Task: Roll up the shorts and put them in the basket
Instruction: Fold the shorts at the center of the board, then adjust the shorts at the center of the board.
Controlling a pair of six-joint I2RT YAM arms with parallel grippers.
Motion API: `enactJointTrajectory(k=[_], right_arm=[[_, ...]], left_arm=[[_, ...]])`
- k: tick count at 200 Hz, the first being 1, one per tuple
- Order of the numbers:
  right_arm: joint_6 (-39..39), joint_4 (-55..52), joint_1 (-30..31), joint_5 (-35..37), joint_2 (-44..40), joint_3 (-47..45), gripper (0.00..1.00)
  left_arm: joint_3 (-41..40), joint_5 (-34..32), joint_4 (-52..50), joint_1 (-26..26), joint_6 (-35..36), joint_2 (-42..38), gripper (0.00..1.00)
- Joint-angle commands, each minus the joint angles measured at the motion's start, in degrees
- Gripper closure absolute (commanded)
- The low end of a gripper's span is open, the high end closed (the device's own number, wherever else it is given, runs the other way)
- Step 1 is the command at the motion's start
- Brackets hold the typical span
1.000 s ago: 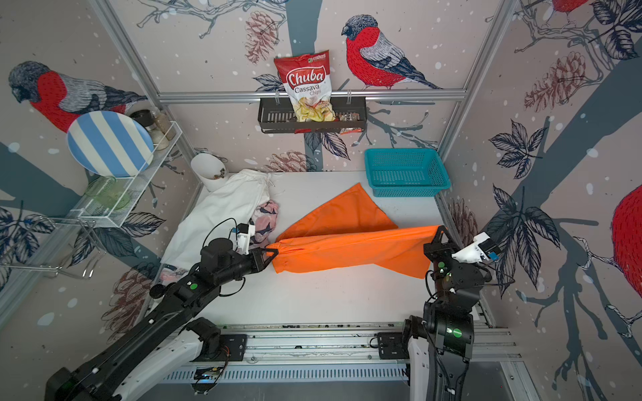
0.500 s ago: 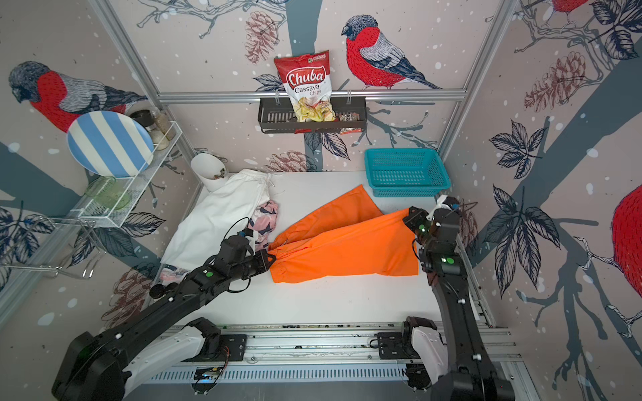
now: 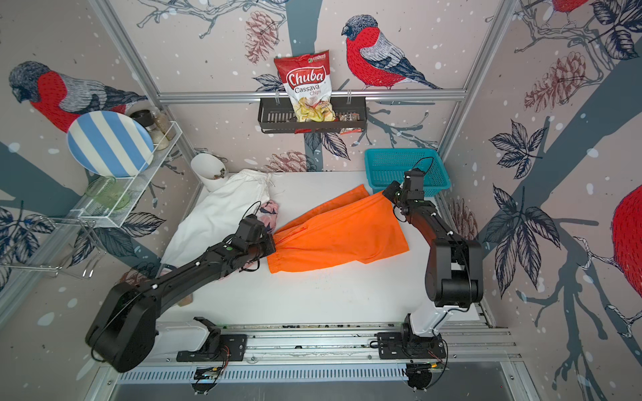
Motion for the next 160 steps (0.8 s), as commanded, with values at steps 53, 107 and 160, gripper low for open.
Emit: enactJointTrajectory(k=[53, 107, 160], right_arm=[[-5.55, -3.99, 1.75, 15.01, 2.05, 5.93, 0.47], [-9.67, -10.51, 12.25, 12.42, -6.45, 0.04, 0.44], [-5.71, -7.74, 23.28, -1.8, -7.88, -11.51, 0.46]], left_arm=[[8.43, -7.96, -5.67, 1.93, 5.05, 5.13, 0.63], [17.48, -7.4, -11.76, 1.6, 9.97, 2.97, 0.49], [27.73, -3.23, -14.58, 2.46, 16.66, 19.93, 0.52]])
